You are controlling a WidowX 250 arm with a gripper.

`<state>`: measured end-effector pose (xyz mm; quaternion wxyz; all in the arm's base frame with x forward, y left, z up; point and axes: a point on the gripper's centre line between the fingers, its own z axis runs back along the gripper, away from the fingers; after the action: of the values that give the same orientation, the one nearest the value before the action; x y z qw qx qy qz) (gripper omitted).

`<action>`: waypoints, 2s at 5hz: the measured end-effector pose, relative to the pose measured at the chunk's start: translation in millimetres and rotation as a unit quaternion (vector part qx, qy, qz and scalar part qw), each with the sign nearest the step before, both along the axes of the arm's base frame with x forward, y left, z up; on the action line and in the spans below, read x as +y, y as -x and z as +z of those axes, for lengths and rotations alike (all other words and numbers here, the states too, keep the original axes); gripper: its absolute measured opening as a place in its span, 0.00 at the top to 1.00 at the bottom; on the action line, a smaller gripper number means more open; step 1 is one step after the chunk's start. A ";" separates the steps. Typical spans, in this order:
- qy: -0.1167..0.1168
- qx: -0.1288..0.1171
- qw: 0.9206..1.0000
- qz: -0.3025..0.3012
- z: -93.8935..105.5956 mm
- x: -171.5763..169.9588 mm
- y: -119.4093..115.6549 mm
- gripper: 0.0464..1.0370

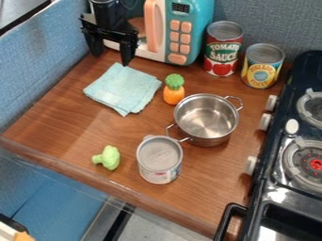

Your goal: Move the yellow bottle below green cloth

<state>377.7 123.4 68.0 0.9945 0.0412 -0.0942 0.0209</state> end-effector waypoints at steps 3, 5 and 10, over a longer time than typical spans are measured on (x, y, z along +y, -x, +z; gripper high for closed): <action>0.016 0.012 0.997 -0.072 -12.2 -63.9 -23.5 0.04; 0.015 0.014 0.994 -0.106 -13.9 -93.3 -39.3 0.04; 0.041 0.061 0.990 -0.122 -55.0 -99.4 -45.3 0.45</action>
<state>422.9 24.0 13.0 0.9943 -0.0105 -0.0369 -0.0996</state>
